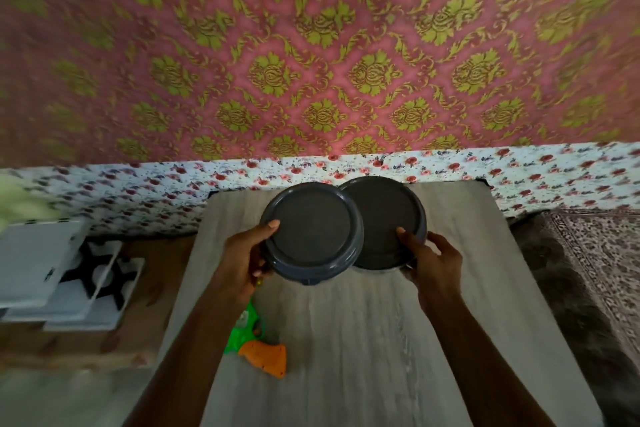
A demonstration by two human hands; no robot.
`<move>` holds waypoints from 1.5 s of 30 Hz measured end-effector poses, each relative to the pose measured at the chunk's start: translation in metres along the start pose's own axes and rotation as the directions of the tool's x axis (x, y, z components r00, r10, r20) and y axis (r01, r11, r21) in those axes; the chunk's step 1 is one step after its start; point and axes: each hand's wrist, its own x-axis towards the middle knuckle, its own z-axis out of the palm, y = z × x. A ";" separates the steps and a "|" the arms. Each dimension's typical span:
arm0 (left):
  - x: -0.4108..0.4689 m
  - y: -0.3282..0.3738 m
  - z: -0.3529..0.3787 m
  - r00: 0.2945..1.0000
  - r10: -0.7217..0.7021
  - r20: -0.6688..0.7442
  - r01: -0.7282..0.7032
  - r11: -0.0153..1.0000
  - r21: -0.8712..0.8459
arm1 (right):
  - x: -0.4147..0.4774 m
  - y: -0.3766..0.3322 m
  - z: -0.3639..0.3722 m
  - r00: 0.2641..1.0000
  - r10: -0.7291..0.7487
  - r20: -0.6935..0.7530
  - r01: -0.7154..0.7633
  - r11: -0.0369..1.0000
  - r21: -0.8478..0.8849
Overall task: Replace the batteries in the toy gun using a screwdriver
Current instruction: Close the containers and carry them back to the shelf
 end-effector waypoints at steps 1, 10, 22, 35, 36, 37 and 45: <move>-0.005 0.004 0.000 1.000 0.006 -0.012 -0.006 1.000 -0.003 | -0.003 -0.006 -0.001 1.000 -0.008 0.017 0.008 1.000 0.028; -0.042 0.016 -0.020 0.998 0.024 -0.059 -0.029 0.996 -0.079 | -0.026 -0.031 0.005 0.983 -0.104 0.152 0.096 0.994 0.058; -0.072 0.017 -0.115 0.962 0.058 -0.265 -0.115 0.972 -0.203 | -0.065 0.007 0.088 0.957 -0.110 0.270 0.098 0.994 0.057; -0.066 0.081 -0.331 0.965 0.055 -0.257 -0.092 0.987 -0.134 | -0.176 0.093 0.268 0.974 -0.140 0.180 0.120 0.986 0.115; -0.069 0.091 -0.353 0.966 0.057 -0.251 -0.092 0.987 -0.133 | -0.191 0.103 0.287 0.976 -0.137 0.168 0.117 0.986 0.123; -0.071 0.098 -0.368 0.969 0.055 -0.243 -0.088 0.988 -0.129 | -0.202 0.110 0.300 0.979 -0.127 0.157 0.109 0.987 0.118; -0.080 0.139 -0.484 0.967 0.010 -0.254 -0.048 0.988 -0.144 | -0.274 0.159 0.397 0.984 -0.069 0.167 0.046 0.989 0.140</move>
